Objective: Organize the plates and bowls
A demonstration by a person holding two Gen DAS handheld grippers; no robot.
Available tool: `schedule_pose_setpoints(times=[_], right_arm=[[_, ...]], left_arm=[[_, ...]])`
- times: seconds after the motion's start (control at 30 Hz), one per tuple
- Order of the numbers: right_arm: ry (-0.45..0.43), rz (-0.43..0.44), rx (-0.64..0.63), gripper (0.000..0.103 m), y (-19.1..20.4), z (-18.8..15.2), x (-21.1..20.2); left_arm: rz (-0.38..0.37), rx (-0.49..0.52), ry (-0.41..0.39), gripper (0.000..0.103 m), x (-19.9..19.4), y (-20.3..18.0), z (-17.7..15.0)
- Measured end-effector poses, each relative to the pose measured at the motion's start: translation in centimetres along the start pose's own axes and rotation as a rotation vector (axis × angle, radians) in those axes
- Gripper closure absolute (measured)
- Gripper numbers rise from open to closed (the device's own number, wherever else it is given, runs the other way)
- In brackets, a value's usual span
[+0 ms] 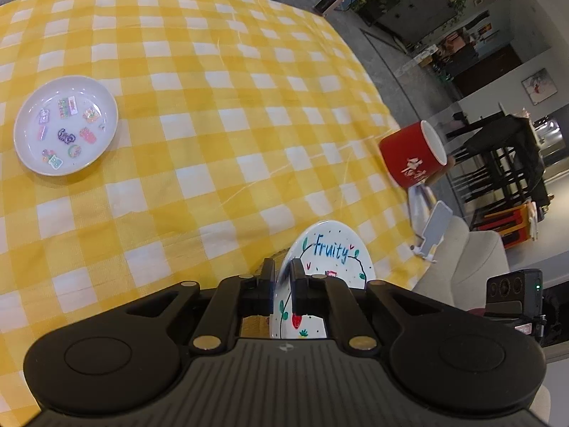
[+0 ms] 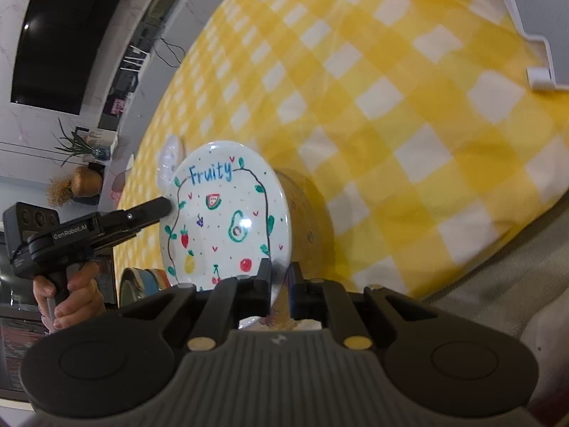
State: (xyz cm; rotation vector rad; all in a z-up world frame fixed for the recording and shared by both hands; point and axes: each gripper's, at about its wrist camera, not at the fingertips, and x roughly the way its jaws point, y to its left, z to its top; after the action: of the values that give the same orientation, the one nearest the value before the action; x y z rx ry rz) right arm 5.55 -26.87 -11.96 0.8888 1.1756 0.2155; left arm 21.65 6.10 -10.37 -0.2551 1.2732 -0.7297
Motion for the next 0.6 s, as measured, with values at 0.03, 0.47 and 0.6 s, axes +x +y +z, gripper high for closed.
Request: schedule_pose_setpoints(times=[0.03, 0.47, 0.6], right_arm=[[0.004, -0.005, 0.0, 0.096, 0.0, -0.1, 0.0], [0.056, -0.008, 0.008, 0.095, -0.1, -0.4, 0.1], [0.062, -0.007, 0.014, 0.095, -0.3, -0.4, 0.1]], left_arm=[[0.008, 0.005, 0.005, 0.094, 0.1, 0.0, -0.1], [0.086, 0.041, 0.055, 0.093, 1.5, -0.2, -0.3], [0.115, 0.045, 0.07, 0.092, 2.4, -0.3, -0.3]])
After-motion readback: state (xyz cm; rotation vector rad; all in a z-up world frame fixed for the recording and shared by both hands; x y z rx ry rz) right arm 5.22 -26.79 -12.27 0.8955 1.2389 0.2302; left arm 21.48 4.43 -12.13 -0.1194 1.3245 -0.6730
